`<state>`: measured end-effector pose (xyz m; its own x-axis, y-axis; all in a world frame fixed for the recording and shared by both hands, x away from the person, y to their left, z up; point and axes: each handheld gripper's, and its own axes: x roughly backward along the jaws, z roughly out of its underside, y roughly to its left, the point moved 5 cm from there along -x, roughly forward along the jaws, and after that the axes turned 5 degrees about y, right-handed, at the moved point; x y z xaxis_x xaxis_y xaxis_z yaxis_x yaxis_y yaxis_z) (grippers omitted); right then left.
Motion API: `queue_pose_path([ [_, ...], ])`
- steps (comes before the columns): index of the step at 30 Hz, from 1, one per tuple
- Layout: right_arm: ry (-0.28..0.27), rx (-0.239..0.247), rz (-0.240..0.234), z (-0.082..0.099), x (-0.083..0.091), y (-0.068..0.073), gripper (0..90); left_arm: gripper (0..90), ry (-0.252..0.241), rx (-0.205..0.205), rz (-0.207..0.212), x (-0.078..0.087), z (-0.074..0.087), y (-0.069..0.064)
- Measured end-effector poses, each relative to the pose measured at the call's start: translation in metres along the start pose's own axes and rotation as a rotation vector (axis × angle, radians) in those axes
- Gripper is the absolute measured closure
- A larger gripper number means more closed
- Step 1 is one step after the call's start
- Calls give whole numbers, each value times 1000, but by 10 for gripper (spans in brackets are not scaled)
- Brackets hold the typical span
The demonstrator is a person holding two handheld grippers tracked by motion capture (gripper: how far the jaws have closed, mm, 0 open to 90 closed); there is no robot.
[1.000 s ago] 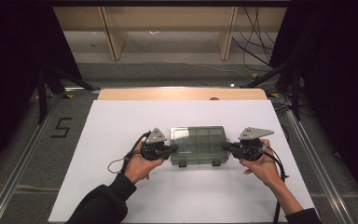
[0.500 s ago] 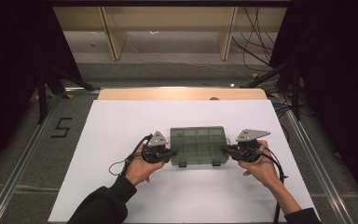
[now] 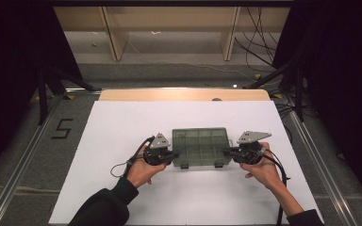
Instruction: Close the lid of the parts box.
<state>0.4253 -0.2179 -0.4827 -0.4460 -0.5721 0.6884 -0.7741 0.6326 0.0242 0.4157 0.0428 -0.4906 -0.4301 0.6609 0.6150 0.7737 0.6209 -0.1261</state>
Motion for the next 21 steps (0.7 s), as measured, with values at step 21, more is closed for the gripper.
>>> queue_pose_path([
  [21,7,-1,-5,2,-2,1,835,895,11,-17,-8,0,1,0],
])
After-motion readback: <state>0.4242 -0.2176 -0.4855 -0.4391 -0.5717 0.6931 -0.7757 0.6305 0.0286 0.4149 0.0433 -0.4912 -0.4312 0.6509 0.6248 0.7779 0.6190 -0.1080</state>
